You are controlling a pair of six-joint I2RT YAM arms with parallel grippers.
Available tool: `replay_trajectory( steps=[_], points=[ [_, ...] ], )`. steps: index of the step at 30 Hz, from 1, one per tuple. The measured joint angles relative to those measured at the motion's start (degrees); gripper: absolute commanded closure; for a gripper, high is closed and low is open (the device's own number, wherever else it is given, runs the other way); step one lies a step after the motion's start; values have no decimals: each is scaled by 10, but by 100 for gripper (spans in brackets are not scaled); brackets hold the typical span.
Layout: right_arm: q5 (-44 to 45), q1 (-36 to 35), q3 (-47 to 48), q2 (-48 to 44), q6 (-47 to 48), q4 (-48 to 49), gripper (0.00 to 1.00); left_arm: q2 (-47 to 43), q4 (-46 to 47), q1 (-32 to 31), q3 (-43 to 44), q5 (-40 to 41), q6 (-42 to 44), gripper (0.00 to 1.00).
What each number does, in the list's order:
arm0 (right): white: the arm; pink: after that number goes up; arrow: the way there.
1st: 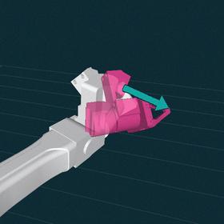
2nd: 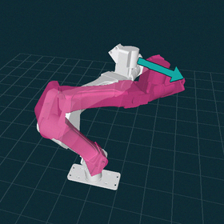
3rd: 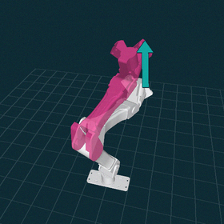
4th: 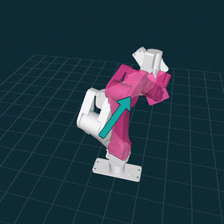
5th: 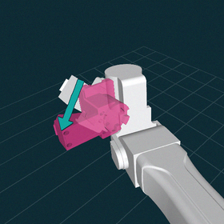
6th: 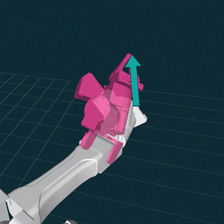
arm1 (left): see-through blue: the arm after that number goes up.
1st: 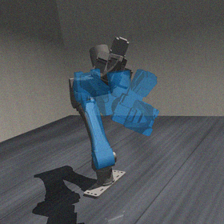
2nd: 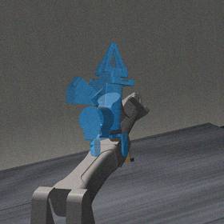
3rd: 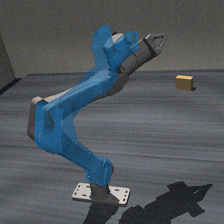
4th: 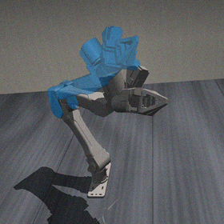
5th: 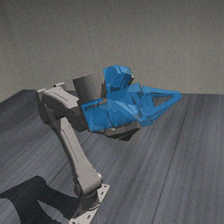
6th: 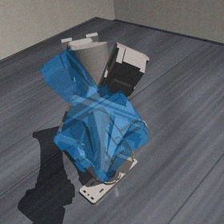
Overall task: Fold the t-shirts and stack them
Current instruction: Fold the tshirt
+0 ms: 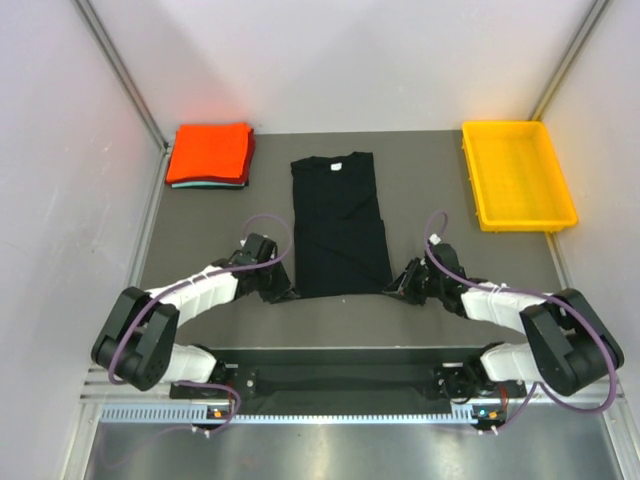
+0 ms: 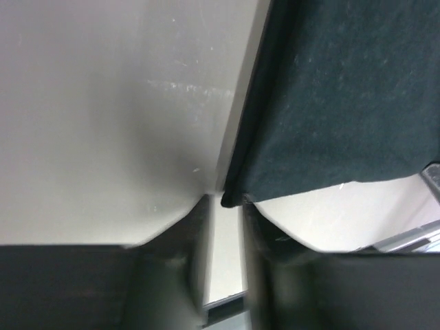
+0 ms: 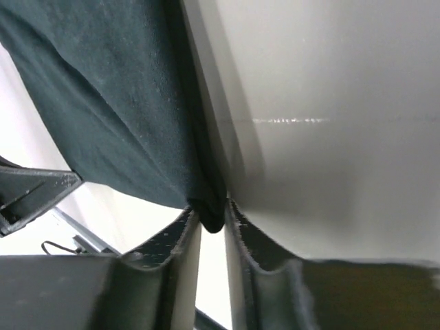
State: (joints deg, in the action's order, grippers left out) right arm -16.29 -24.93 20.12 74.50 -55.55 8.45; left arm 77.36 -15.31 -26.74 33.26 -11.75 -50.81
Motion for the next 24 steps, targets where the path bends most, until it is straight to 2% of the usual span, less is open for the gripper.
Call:
replay_trajectory(
  steps=[2, 3, 9, 14, 20, 22, 23, 24],
  points=[
    [4, 0, -3, 0, 3, 2, 96, 4, 5, 0, 0, 5, -1, 95],
    [6, -1, -5, 0, 4, 3, 100, 6, 6, 0, 0, 7, 0, 100],
    [19, -8, -14, -30, 17, -12, 100, 6, -5, -4, 7, 19, 10, 100],
    [39, -17, -25, -95, 31, -46, 100, -51, -42, -15, 8, 37, 15, 100],
    [69, -70, -29, -147, 28, -82, 100, -87, -58, -30, -1, 37, 14, 100],
    [79, -94, -29, -157, 22, -93, 100, -102, -71, -38, -7, 39, 14, 86],
    [84, -103, -30, -161, 18, -96, 100, -109, -74, -40, -10, 38, 14, 67],
    [89, -110, -33, -166, 14, -96, 100, -115, -74, -41, -14, 37, 16, 63]
  ],
)
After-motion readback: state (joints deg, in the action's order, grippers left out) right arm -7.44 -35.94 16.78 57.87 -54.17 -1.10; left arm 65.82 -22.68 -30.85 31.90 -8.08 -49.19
